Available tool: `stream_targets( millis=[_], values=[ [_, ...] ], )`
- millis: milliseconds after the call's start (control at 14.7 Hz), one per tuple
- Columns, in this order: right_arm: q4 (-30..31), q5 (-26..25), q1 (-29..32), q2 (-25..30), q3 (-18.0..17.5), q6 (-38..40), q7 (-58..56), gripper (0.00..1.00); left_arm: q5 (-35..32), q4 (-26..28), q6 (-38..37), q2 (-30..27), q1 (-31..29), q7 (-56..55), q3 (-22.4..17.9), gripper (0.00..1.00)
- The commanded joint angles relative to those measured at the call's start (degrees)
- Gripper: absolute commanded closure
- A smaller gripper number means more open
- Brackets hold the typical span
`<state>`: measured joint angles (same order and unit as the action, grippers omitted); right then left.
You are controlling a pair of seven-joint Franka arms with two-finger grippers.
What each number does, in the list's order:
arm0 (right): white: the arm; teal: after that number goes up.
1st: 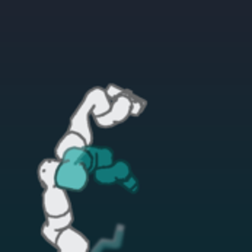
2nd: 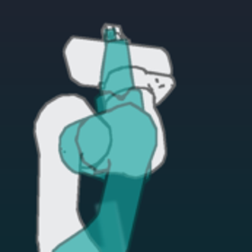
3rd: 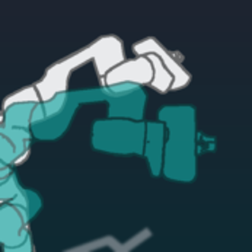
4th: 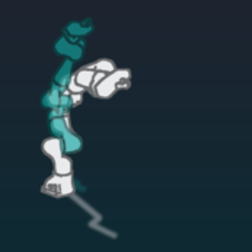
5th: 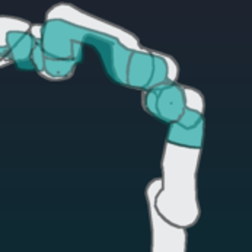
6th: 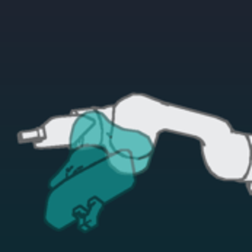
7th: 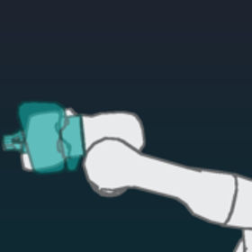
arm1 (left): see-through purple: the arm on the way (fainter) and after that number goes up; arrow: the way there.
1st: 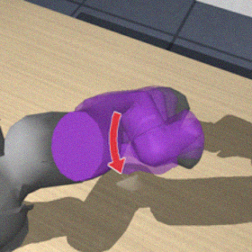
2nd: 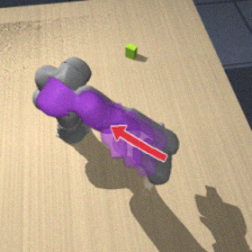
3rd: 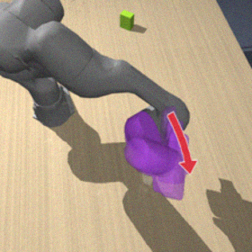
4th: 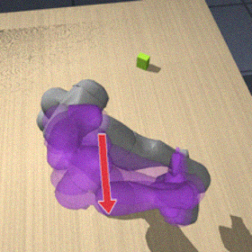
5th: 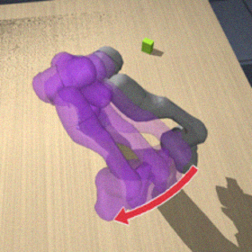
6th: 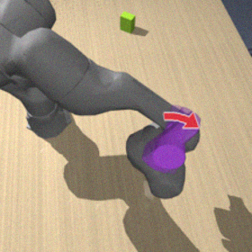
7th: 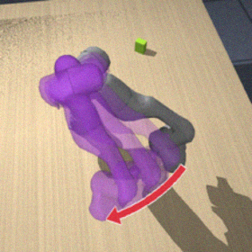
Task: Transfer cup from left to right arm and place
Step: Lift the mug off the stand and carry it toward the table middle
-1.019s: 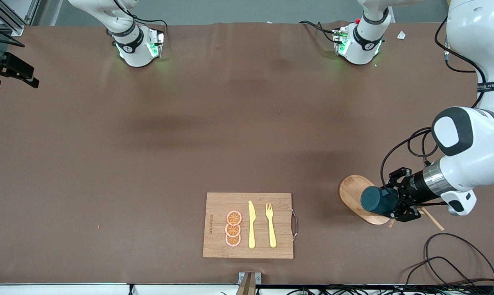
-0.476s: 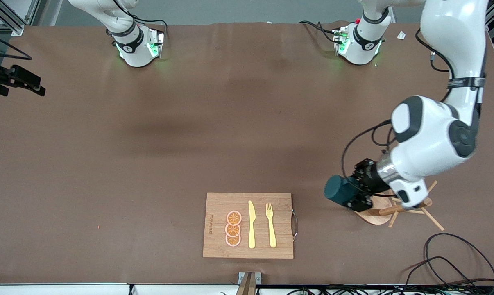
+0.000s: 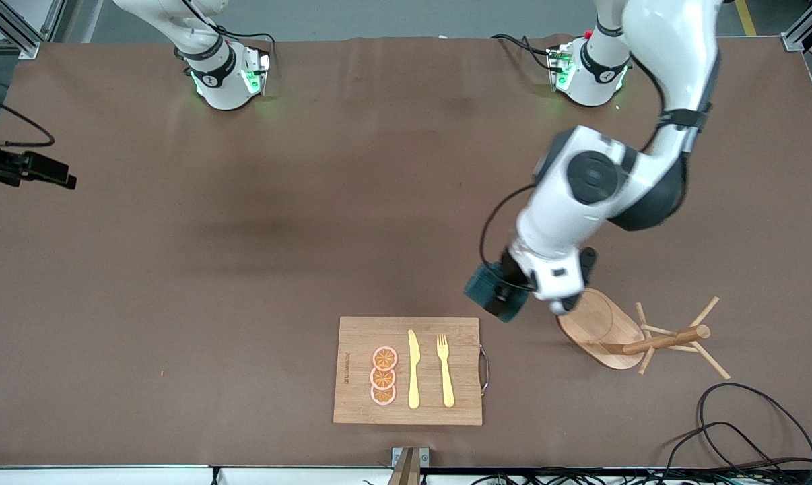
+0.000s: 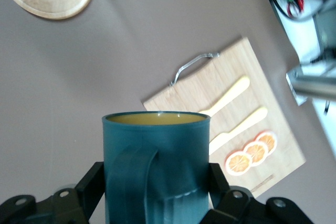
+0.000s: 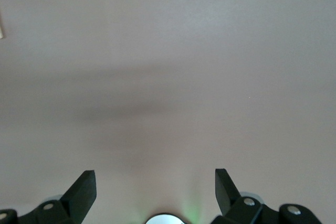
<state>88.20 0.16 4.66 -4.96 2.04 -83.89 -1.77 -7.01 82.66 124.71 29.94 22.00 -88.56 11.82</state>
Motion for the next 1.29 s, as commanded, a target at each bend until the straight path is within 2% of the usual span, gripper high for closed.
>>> stream_targets(
  millis=[0, 136, 340, 612, 883, 1223],
  values=[
    [-0.8, 0.2, 1.7, -2.2, -0.7, -1.4, -0.2, 0.00, -7.6, -0.2, 3.8, 2.0, 5.8, -4.1, -0.7, 0.42],
    [-0.7, -0.2, 1.5, -3.3, -0.7, -2.4, -0.5, 0.00, -13.5, -0.2, 6.8, 4.8, 11.9, -7.9, -1.6, 0.42],
    [-0.7, -0.6, 1.8, -3.7, -0.7, -2.7, -0.8, 0.00, -30.5, -1.5, 6.9, 9.8, 19.9, -19.7, -3.4, 0.42],
    [-0.1, -0.5, 1.5, -5.9, -0.7, -6.2, -0.7, 0.00, -46.1, -1.5, 5.7, 12.9, 26.6, -30.2, -4.1, 0.42],
    [1.0, -0.2, 0.8, -9.3, -0.8, -10.8, -0.2, 0.00, -62.3, -1.5, 0.3, 17.8, 32.8, -38.5, -4.1, 0.44],
    [5.1, 0.3, -0.7, -9.9, -0.9, -16.4, 0.2, 0.00, -83.4, -1.5, -8.9, 24.9, 39.6, -47.7, -4.0, 0.44]
  ],
)
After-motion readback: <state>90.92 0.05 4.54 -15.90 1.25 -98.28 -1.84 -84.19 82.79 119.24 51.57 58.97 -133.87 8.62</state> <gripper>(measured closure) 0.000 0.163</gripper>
